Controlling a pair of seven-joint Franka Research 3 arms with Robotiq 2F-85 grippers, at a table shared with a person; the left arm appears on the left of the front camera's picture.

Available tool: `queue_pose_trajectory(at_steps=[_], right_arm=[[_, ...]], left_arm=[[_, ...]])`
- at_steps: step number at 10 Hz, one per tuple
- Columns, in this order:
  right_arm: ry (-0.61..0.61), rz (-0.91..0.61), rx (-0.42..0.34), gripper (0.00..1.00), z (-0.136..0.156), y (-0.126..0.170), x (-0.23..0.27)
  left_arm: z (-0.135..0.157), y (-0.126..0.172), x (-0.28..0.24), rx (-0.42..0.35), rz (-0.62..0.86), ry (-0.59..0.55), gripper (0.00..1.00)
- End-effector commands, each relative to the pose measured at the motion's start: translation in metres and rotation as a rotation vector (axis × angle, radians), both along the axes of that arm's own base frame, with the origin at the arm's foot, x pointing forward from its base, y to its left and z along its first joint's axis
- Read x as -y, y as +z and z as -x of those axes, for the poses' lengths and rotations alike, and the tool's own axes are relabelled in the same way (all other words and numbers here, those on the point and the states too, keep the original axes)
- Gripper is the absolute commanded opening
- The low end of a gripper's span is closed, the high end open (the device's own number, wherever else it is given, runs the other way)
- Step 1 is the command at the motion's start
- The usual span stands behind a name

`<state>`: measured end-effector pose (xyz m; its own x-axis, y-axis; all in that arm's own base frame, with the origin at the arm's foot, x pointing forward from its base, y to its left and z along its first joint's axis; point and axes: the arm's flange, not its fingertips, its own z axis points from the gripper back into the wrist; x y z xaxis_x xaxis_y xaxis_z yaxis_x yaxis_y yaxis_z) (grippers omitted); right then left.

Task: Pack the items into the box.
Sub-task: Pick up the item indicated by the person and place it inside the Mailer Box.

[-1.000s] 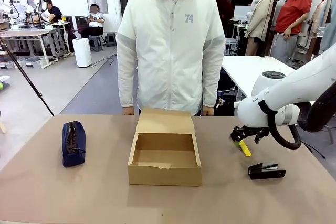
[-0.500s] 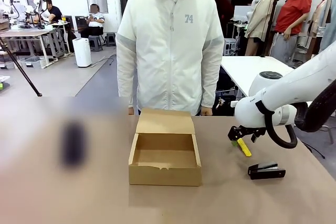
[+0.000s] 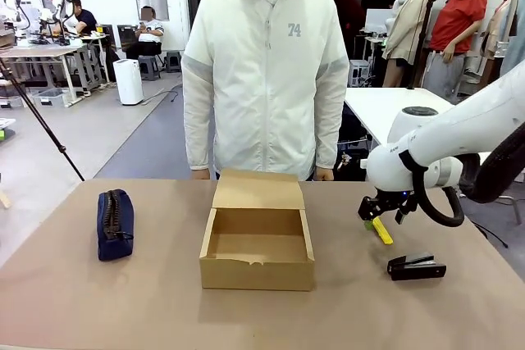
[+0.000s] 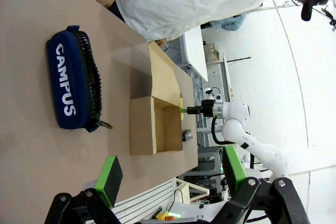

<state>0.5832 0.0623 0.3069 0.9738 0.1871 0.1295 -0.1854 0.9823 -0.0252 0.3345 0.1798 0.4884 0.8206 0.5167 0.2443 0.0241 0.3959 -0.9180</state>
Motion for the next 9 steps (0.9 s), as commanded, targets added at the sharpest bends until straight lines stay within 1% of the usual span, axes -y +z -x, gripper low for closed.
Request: queue_pose_trajectory(at_steps=[1, 2, 4, 6, 9], right_arm=[[0.047, 0.017, -0.067, 1.00, -0.025, 0.007, -0.003], [0.044, 0.009, -0.082, 1.00, -0.027, 0.008, -0.003], [0.035, 0.007, -0.103, 1.00, -0.036, -0.005, 0.002], [0.011, 0.009, -0.082, 1.00, -0.039, -0.013, 0.000], [0.014, 0.042, -0.090, 1.00, -0.041, -0.012, -0.001]], left_arm=[[0.001, 0.001, -0.001, 0.012, -0.006, -0.012, 1.00], [0.001, 0.001, -0.001, 0.012, -0.006, -0.012, 1.00], [0.001, 0.001, -0.001, 0.012, -0.006, -0.012, 1.00], [0.001, 0.001, -0.001, 0.012, -0.006, -0.012, 1.00], [0.001, 0.001, -0.001, 0.012, -0.006, -0.012, 1.00]])
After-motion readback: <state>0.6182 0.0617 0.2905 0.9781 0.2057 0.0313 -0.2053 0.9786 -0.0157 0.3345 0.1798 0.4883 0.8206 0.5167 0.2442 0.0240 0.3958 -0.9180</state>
